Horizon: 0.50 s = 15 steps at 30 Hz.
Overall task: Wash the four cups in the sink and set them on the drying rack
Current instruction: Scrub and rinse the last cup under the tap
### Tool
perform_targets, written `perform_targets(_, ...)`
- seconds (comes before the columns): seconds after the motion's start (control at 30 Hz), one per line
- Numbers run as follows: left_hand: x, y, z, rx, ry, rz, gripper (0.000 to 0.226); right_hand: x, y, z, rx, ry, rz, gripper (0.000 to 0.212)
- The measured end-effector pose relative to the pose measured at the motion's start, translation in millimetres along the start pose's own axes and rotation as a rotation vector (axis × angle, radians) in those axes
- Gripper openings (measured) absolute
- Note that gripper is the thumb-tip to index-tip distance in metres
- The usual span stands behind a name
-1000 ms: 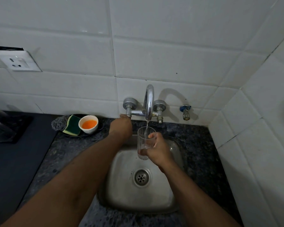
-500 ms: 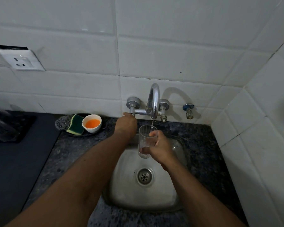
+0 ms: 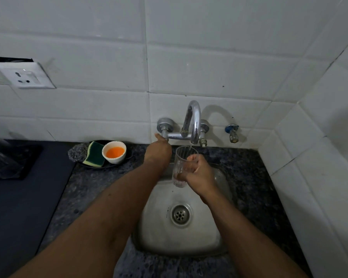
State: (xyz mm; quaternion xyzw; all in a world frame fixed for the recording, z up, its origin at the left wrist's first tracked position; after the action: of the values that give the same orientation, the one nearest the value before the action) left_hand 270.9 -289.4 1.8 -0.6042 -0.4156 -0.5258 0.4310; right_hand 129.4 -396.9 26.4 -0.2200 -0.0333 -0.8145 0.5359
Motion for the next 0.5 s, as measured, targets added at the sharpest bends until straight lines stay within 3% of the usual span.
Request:
perform_targets(0.23, -7, -6, 4, -0.082, -0.043, -0.046, 0.083, 4, -16, -11, -0.09, -0.304, 0.105, 0.057)
perform_targets(0.4, -8, -13, 6, -0.104, -0.093, -0.033, 0.078, 12, -25, 1, -0.126, -0.61, 0.225, 0.038)
perform_targets(0.5, -8, -21, 8, -0.109, -0.107, -0.049, 0.078, 11, -29, 9, -0.145, -0.758, 0.287, 0.047)
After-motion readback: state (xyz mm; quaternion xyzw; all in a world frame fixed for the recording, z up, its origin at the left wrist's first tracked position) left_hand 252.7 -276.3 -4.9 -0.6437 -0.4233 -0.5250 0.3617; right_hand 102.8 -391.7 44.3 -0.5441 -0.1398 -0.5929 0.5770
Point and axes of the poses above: each hand's wrist, its own y-axis towards the middle knuckle, its own x-axis out of the back of the hand, z = x × y, the point moved 2 cm from there along y, towards the middle knuckle, and after that the axes turned 7 degrees about x, right-handed, at the moved point
